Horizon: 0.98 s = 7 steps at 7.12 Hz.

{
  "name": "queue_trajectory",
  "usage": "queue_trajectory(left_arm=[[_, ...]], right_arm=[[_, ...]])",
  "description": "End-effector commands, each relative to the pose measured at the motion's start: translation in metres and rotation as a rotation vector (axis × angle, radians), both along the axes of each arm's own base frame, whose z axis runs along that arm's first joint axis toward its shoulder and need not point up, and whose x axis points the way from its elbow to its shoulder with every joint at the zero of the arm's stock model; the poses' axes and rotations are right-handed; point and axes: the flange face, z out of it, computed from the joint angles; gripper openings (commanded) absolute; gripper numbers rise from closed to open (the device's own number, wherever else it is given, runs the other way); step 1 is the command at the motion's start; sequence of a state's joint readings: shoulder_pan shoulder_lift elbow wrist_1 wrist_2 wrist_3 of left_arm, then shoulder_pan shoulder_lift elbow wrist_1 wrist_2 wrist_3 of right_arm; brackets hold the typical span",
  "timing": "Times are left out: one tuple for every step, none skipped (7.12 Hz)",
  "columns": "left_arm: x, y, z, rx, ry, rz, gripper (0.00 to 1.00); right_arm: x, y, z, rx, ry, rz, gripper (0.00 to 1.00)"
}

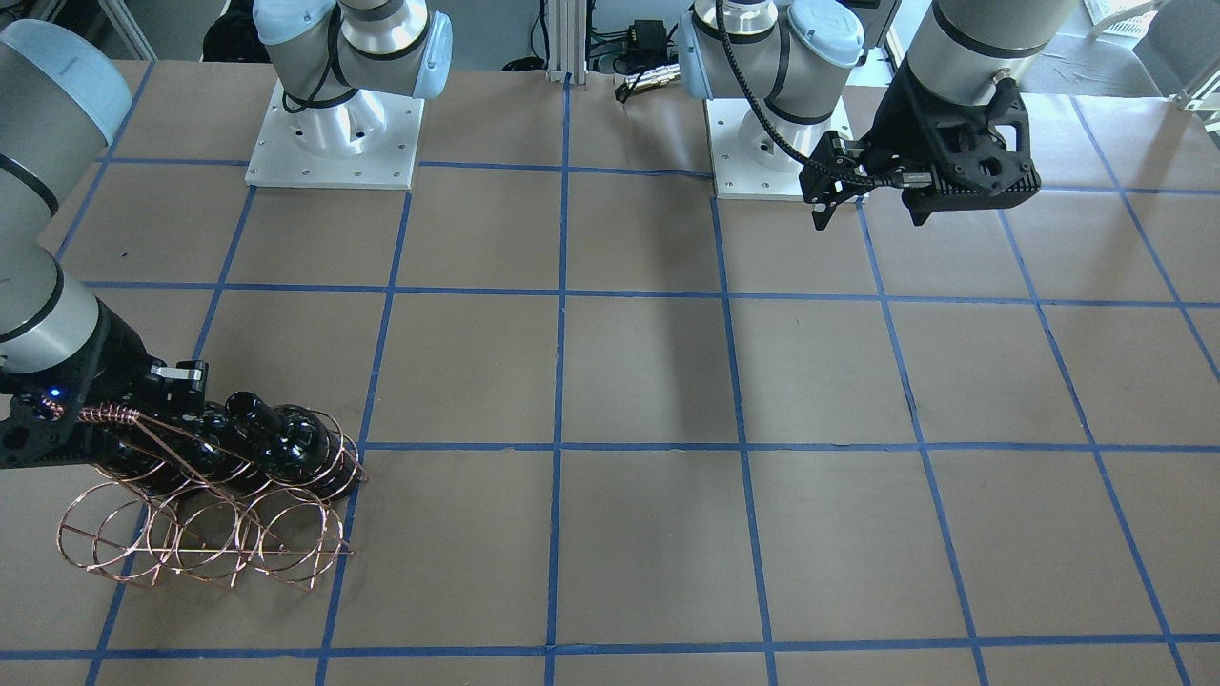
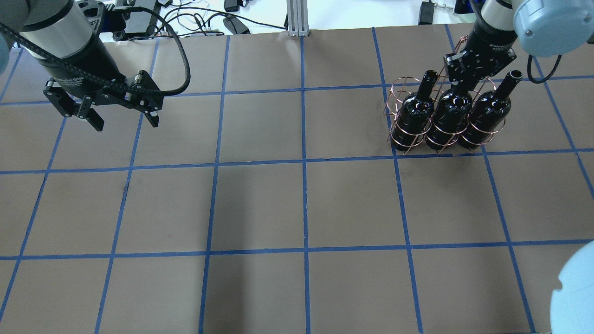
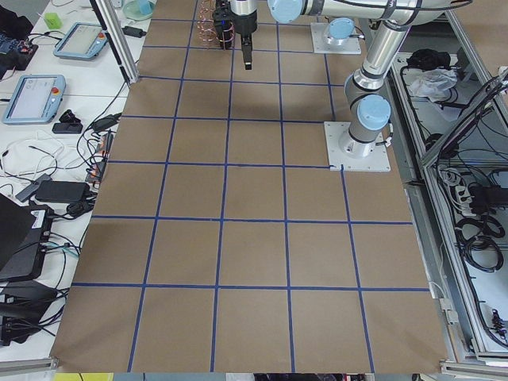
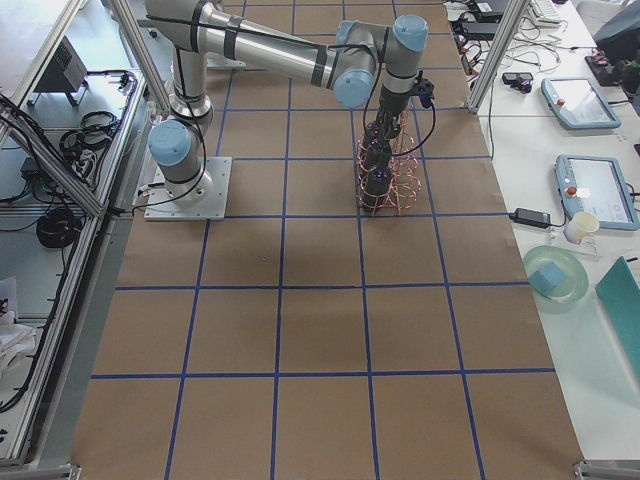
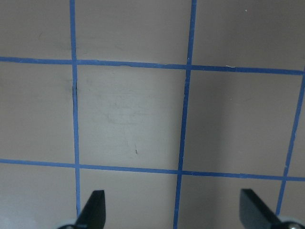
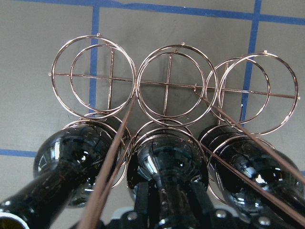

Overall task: Place wine into wine basket
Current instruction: 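Open the right gripper and raise it off the bottle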

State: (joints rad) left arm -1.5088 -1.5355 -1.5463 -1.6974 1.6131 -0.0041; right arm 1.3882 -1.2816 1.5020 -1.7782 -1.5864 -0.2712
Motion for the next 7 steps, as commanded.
queue_trajectory(left_arm=[[0.000,0.000,0.000,-0.003,0.002,0.002,1.00],[0.000,0.000,0.000,-0.001,0.001,0.000,1.00],[0.001,0.000,0.000,-0.001,0.001,0.001,1.00],[0.001,0.000,0.000,-0.001,0.001,0.001,1.00],[0.000,-0.001,-0.001,0.001,0.002,0.000,1.00],[0.000,-0.001,-0.001,0.002,0.001,0.000,1.00],[0.000,0.000,-0.002,0.004,0.001,0.000,1.00]], right_arm=[[-0.001,0.000,-0.003,-0.015,0.010,-0.015,0.97],[0.000,0.001,0.009,-0.037,0.006,-0.027,1.00],[-0.001,0.001,0.028,-0.062,0.018,-0.024,1.00],[0.006,0.010,0.070,-0.089,0.015,-0.020,1.00],[0.025,0.033,0.110,-0.071,0.011,0.000,1.00],[0.058,0.069,0.149,-0.096,0.012,-0.003,1.00],[0.109,0.097,0.161,-0.081,0.011,-0.042,1.00]])
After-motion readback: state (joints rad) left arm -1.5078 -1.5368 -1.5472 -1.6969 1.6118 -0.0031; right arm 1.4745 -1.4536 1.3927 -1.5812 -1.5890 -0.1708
